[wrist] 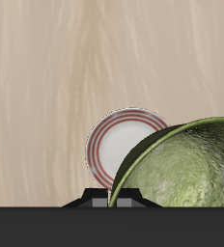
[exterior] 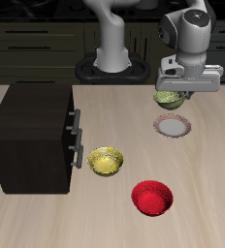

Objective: Place the green bowl on the plate

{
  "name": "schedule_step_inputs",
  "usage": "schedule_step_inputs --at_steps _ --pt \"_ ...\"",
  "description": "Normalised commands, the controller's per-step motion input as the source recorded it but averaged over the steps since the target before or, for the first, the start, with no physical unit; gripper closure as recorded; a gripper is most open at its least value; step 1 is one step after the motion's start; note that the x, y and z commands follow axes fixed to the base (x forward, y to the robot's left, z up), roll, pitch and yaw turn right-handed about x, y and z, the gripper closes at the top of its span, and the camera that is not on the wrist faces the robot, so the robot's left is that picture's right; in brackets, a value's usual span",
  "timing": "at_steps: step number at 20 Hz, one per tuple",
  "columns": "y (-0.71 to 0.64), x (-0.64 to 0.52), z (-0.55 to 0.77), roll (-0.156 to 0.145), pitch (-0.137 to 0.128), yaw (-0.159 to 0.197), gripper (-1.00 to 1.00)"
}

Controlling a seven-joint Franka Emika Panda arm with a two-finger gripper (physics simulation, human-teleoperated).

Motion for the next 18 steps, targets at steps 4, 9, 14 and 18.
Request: schedule_step_inputs --at_steps 4,9,14,18 --pt "0.15 0.11 -0.09 -0.014 0.002 -0.036 1.00" --pt "0.15 0.01 -0.20 0.004 0.019 -0.015 1.00" --pt "0.18 -0.04 -0.46 0.033 0.068 -0.013 1.00" --pt "0.04 0.06 -0.32 0.017 0.045 0.006 1.00"
